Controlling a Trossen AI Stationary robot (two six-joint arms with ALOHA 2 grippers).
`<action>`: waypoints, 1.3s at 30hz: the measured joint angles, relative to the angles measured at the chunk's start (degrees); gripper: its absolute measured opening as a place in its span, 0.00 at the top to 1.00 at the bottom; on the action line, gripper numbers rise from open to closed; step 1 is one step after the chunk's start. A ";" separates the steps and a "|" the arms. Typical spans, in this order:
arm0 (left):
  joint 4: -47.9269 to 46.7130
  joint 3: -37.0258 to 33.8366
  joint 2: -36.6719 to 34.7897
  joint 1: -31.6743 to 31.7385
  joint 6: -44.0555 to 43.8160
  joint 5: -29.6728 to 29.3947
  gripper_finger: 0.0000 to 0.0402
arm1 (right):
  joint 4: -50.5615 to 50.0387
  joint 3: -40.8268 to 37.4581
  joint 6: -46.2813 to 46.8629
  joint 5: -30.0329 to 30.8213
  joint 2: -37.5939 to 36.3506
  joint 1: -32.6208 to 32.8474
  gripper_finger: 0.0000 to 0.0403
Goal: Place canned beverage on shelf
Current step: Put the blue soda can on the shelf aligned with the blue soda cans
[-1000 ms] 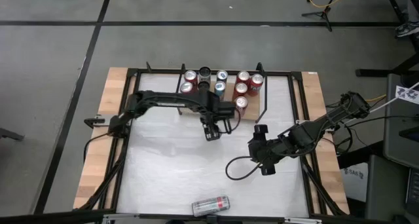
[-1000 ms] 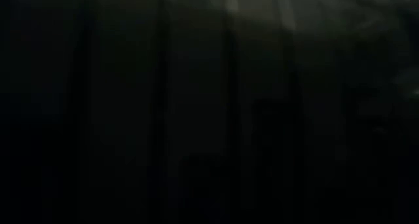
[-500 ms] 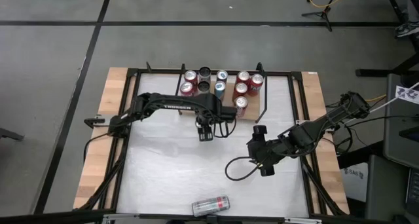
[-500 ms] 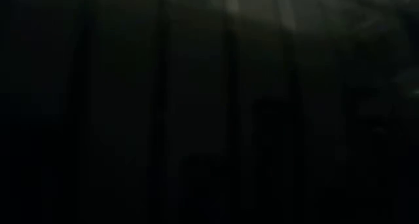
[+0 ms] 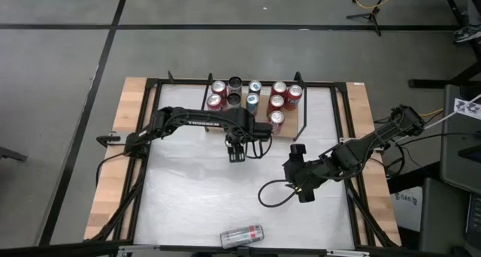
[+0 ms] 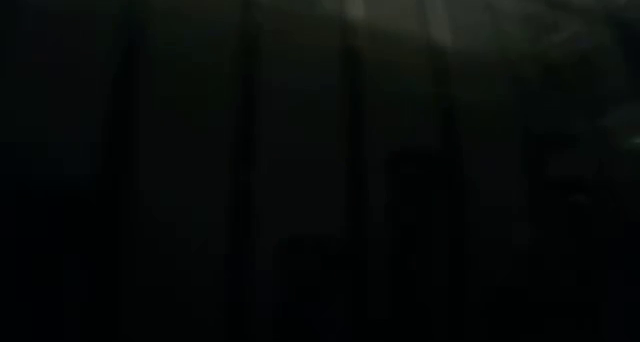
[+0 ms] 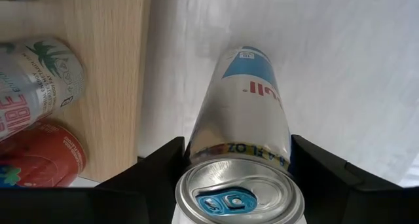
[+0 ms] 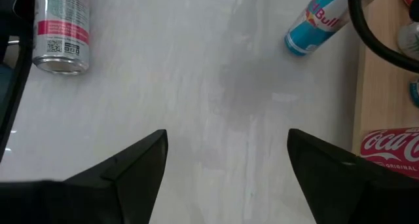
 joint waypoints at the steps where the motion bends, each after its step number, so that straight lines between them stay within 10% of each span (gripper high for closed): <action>1: 0.01 0.00 0.00 0.01 -0.02 0.00 0.42 | 0.00 0.00 0.00 0.00 0.00 0.00 0.24; 39: -0.17 -0.05 -9.45 -1.42 -1.90 0.17 0.23 | 7.94 0.02 -3.43 6.17 0.02 -0.67 0.24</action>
